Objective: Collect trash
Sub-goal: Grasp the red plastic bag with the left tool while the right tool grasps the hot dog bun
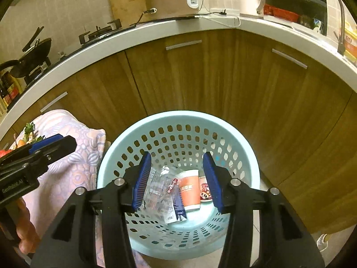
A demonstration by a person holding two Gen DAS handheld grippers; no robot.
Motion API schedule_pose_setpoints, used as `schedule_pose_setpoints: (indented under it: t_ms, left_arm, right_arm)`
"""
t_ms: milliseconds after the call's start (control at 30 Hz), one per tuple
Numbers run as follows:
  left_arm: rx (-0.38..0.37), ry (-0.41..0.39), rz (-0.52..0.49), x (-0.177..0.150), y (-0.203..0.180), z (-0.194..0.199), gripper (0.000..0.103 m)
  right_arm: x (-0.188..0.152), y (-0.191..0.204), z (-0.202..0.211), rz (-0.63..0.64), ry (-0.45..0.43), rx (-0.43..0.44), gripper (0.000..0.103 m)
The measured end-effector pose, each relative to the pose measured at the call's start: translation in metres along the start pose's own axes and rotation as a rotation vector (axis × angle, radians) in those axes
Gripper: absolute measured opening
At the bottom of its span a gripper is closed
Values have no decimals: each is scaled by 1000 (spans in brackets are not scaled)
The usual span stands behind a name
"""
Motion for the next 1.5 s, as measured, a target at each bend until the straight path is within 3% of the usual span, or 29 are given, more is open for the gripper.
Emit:
schedule_pose_setpoints:
  t_ms: [400,733,1033,1200,1500]
  left_arm:
    - [55,-134,61,3,35,76,54]
    - [196,-278,222,0,124,171,58]
    - [354,-341,364,-19,217,241,69]
    - [401,-318,444,-37,262,251,74]
    - [452,-226,509,-53,309,217,74]
  right_arm:
    - [23,67,36,104,-82,84,45]
    - [32,174,51,256,-112,208,45]
    - [34,245,53,347,-111,300,45]
    - [29,278,44,386,-88,330,45]
    - [16,333,12,416,1,420,45]
Point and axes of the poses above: each gripper's, at about its wrist camera, not at the fingertips, and z roughly against the way its jaws point, y to its left, x to its top, the point moved 7 cm from there along -z, roughly the way its jaws point, and after that the axes turned 5 degrees about z, right-handed, at the moved point
